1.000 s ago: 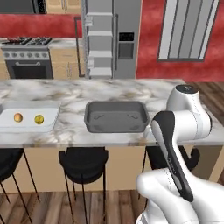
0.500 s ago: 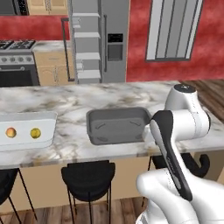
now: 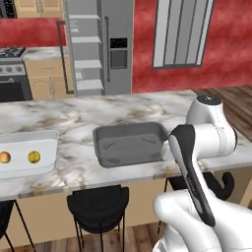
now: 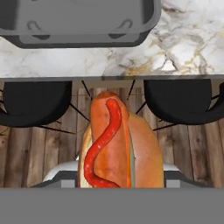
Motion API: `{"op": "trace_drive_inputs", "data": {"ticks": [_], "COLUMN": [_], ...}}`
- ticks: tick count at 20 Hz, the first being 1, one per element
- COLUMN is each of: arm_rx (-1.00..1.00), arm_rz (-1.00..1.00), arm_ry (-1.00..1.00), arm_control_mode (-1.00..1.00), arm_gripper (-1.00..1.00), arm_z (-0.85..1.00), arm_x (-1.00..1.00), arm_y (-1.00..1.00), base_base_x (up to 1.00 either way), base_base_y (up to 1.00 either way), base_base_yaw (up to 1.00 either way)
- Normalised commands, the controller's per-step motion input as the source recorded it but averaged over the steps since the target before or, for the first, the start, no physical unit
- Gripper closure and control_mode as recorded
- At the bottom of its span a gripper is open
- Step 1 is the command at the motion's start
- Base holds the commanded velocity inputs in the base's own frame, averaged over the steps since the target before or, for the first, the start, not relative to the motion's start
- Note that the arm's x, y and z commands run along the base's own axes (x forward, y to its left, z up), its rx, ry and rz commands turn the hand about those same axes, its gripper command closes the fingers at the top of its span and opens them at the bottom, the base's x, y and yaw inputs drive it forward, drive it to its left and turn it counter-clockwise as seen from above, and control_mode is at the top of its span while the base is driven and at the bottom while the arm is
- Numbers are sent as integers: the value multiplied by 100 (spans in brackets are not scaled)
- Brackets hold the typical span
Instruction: Place the cold items (lemon and mango) from the fridge in one tupperware on the dining counter. Place the warm items (kebab skewer and hot dog) in the stove area in another tupperware.
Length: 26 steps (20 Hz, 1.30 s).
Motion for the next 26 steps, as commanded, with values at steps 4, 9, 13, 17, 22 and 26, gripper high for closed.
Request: {"op": "trace_drive_inputs", "data": {"ticks": [4, 9, 13, 17, 22, 26], "arm_rx": [0, -3, -7, 3, 2, 0], "arm_rz": [0, -7, 0, 0, -2, -14], "arm_ry": [0, 0, 1, 14, 4, 1], "arm_control_mode": [100, -100, -100, -100, -100, -100], "arm_gripper": [100, 100, 100, 100, 100, 100], "arm_z": [0, 0, 29, 27, 0, -21], "arm_x": [0, 22, 57, 100, 100, 100], "arm_y": [0, 25, 24, -9, -2, 0], "base_base_x": [45, 11, 0, 0, 0, 0], "base_base_y": [75, 29, 0, 0, 0, 0], "base_base_yaw": [-21, -9, 0, 0, 0, 0]}}
